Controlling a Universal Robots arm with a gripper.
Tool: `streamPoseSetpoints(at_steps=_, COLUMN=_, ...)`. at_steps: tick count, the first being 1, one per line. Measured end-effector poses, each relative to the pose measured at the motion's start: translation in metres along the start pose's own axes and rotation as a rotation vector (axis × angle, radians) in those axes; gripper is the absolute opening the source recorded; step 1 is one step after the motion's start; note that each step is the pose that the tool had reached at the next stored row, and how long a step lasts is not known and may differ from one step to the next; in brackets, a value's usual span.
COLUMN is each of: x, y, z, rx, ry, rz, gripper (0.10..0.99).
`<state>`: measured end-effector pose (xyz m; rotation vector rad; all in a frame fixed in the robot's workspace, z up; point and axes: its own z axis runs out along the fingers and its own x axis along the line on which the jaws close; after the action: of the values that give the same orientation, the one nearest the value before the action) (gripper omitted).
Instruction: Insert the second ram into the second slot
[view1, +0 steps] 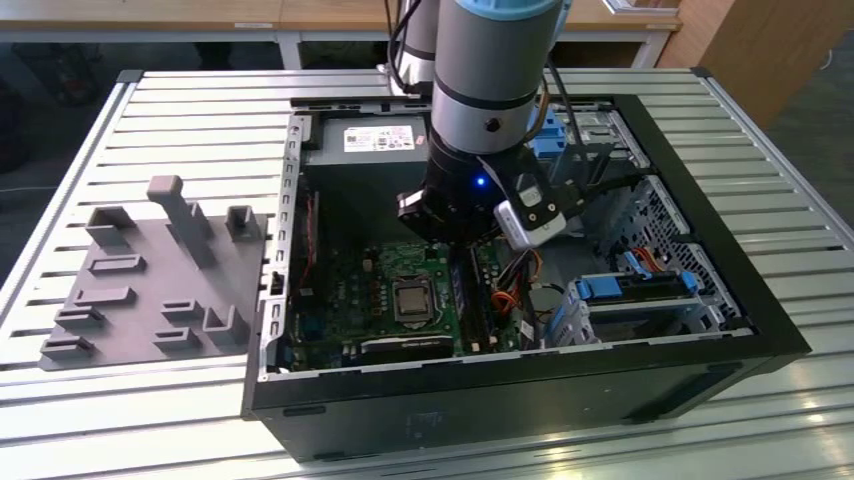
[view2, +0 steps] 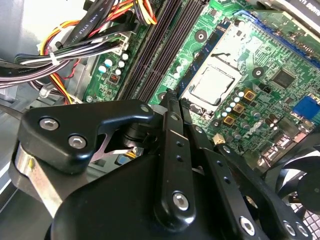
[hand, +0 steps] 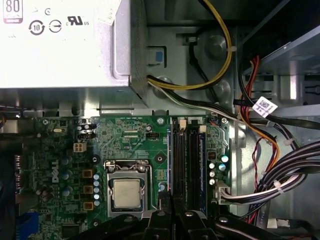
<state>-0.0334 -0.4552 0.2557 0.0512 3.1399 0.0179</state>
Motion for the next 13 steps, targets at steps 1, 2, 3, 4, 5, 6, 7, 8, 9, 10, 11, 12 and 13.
streamPoseSetpoints(at_steps=1, x=0.0000, y=0.0000, z=0.0001, rx=0.000, ry=0.0000, rz=0.000, gripper=0.133)
streamPoseSetpoints(at_steps=2, x=0.0000, y=0.0000, z=0.0004, rx=0.000, ry=0.0000, rz=0.000, gripper=0.133)
streamPoseSetpoints(at_steps=3, x=0.0000, y=0.0000, z=0.0005, rx=0.000, ry=0.0000, rz=0.000, gripper=0.133)
streamPoseSetpoints(at_steps=4, x=0.0000, y=0.0000, z=0.0006, rx=0.000, ry=0.0000, rz=0.000, gripper=0.133)
streamPoseSetpoints(at_steps=5, x=0.0000, y=0.0000, z=0.0008, rx=0.000, ry=-0.0001, rz=0.000, gripper=0.133)
streamPoseSetpoints(at_steps=6, x=0.0000, y=0.0000, z=0.0009, rx=0.000, ry=-0.0001, rz=0.000, gripper=0.133)
streamPoseSetpoints(at_steps=7, x=0.0000, y=0.0000, z=0.0011, rx=0.000, ry=-0.0001, rz=0.000, gripper=0.133)
streamPoseSetpoints(at_steps=8, x=0.0000, y=0.0000, z=0.0013, rx=0.000, ry=0.0000, rz=0.000, gripper=0.133)
streamPoseSetpoints(at_steps=9, x=0.0000, y=0.0000, z=0.0015, rx=0.000, ry=0.0000, rz=0.000, gripper=0.133)
streamPoseSetpoints(at_steps=10, x=0.0000, y=0.0000, z=0.0017, rx=0.000, ry=0.0000, rz=0.000, gripper=0.133)
streamPoseSetpoints(at_steps=11, x=0.0000, y=-0.0001, z=0.0018, rx=0.000, ry=0.0000, rz=0.000, gripper=0.133)
streamPoseSetpoints(at_steps=12, x=0.0000, y=-0.0002, z=0.0021, rx=0.000, ry=-0.0001, rz=0.000, gripper=0.133)
streamPoseSetpoints(at_steps=13, x=0.0000, y=-0.0004, z=0.0022, rx=0.000, ry=-0.0001, rz=0.000, gripper=0.133)
